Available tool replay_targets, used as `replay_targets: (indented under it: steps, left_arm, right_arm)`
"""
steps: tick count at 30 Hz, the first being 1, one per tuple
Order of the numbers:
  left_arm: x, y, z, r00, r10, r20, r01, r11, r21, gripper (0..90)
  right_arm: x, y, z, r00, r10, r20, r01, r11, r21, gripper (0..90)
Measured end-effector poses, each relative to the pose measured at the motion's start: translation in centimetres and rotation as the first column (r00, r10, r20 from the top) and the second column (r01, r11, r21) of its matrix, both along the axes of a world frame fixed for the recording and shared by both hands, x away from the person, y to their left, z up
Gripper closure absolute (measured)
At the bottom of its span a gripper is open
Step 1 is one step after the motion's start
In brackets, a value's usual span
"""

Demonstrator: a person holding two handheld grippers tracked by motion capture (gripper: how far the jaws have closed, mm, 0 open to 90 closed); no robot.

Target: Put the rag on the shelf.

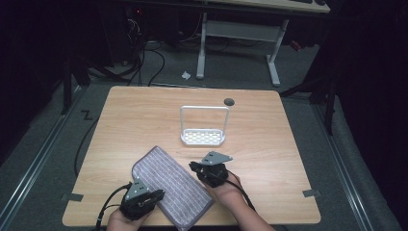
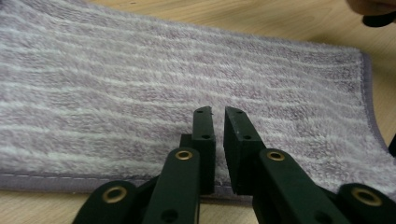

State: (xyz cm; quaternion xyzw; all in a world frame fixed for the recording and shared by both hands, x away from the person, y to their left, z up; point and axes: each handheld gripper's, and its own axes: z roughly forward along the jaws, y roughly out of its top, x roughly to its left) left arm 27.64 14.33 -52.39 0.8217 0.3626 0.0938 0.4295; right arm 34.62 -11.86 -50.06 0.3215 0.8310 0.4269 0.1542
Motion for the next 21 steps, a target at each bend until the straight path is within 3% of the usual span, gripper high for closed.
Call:
replay_targets:
  steps: [2, 4, 8, 13, 14, 15, 16, 17, 18, 21]
  left_arm:
    - [0.0, -0.1, -0.2, 1.0000, -0.002, -0.005, 0.002, 0.9999, 0.013, 85.1]
    - [0.3, -0.3, -0.6, 0.9996, -0.007, -0.028, 0.008, 0.9998, 0.019, 85.1]
    - [0.5, -0.5, -0.7, 0.9995, -0.019, -0.025, 0.020, 0.9995, 0.026, 85.0]
    - [1.0, -0.8, -0.8, 0.9994, -0.022, -0.025, 0.022, 0.9995, 0.022, 85.0]
    - [1.3, -1.1, -0.8, 0.9998, -0.013, -0.013, 0.014, 0.9997, 0.021, 84.1]
    - [1.3, -1.1, -0.8, 0.9998, -0.013, -0.013, 0.014, 0.9997, 0.021, 83.3]
    - [1.4, -1.1, -0.5, 0.9993, 0.006, 0.036, -0.008, 0.9985, 0.053, 82.9]
    - [1.4, -1.1, -0.5, 0.9993, 0.006, 0.036, -0.008, 0.9985, 0.053, 82.5]
    - [1.6, -0.3, 0.0, 0.9977, 0.040, 0.055, -0.042, 0.9985, 0.036, 81.7]
    - [2.0, 0.4, -0.1, 0.9977, 0.063, 0.025, -0.062, 0.9980, -0.012, 79.3]
  right_arm:
    - [0.0, 0.2, -0.2, 1.0000, 0.008, -0.005, -0.008, 0.9999, -0.012, 88.7]
    - [-0.1, 1.3, -1.4, 0.9985, 0.032, -0.045, -0.036, 0.9948, -0.095, 89.3]
    - [-1.4, 1.3, -2.4, 0.9970, 0.049, -0.060, -0.057, 0.9872, -0.149, 89.9]
    - [-3.6, 0.0, -2.7, 0.9976, 0.032, -0.061, -0.039, 0.9915, -0.124, 89.9]
    - [-5.0, -1.0, -2.7, 0.9976, 0.027, -0.064, -0.035, 0.9926, -0.116, 89.8]
    - [-5.0, -1.0, -2.7, 0.9976, 0.027, -0.064, -0.035, 0.9926, -0.116, 89.8]
    - [-5.9, -1.6, -2.7, 0.9972, 0.023, -0.071, -0.030, 0.9940, -0.105, 89.5]
    - [-6.1, -1.8, -2.6, 0.9972, 0.017, -0.072, -0.024, 0.9949, -0.098, 89.3]
    - [-6.1, -1.8, -2.5, 0.9977, 0.012, -0.067, -0.019, 0.9951, -0.097, 88.9]
    - [-4.9, -1.2, -2.0, 0.9989, 0.000, -0.047, -0.004, 0.9956, -0.094, 87.8]
